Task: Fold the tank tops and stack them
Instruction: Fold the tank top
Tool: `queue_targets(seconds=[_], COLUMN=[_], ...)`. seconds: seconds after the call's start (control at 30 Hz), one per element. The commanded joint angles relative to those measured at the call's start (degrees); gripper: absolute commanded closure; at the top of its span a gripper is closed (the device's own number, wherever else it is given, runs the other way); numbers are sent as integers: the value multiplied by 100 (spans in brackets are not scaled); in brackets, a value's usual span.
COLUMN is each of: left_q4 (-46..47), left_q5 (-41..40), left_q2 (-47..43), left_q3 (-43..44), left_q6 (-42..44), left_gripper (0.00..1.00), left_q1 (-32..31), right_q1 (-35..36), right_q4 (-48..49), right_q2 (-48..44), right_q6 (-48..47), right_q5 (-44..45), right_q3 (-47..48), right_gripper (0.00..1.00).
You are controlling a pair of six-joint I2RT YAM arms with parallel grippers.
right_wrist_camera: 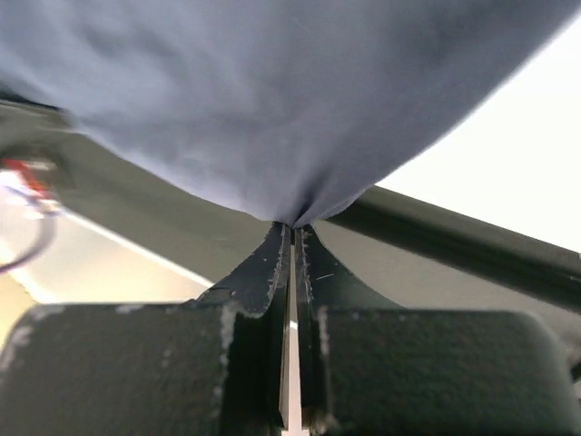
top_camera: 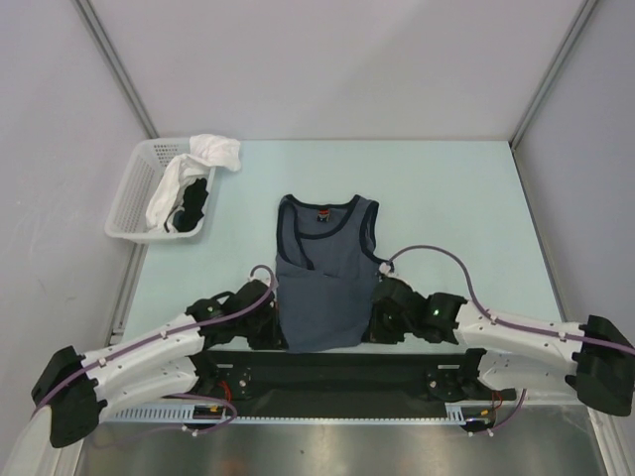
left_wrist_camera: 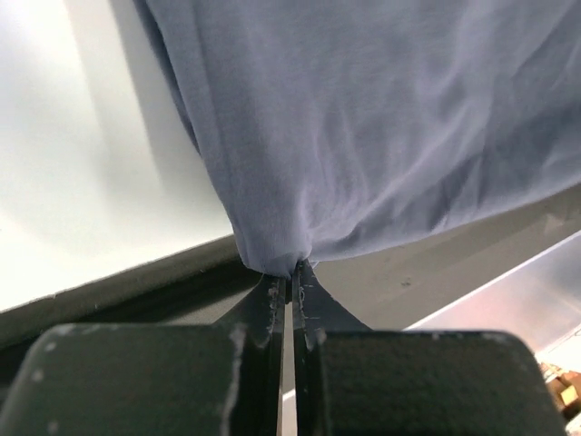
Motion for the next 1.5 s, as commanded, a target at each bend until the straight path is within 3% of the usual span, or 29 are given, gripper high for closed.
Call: queue_targets(seconds=[0.0,0.3,0.5,0.9,1.47], left_q4=[-461,-506,-489,-322,-23], left_q5=[-349,-262,-148,528,801], left_q2=[95,805,1404,2784,5191], left_q3=[664,2061,3020,4470,6209], left_q6=[275,987,1461,2069,2183], left_gripper=[100,99,100,100,100], left_q1=[-41,556,1171,2683,3519], right_q1=[-340,-1834,-2739,-3760,-4551], right_q4=[-600,-811,-847,-583,-355], right_q2=[-284,-48,751,2411,4768], right_q6=[-563,-1960,-2821,-3341,-3526], right_q5=[108,-551,-982,-1553,-2187], right_q3=[604,1552,2746,4304,6440], right_gripper=[100,100,100,100,100])
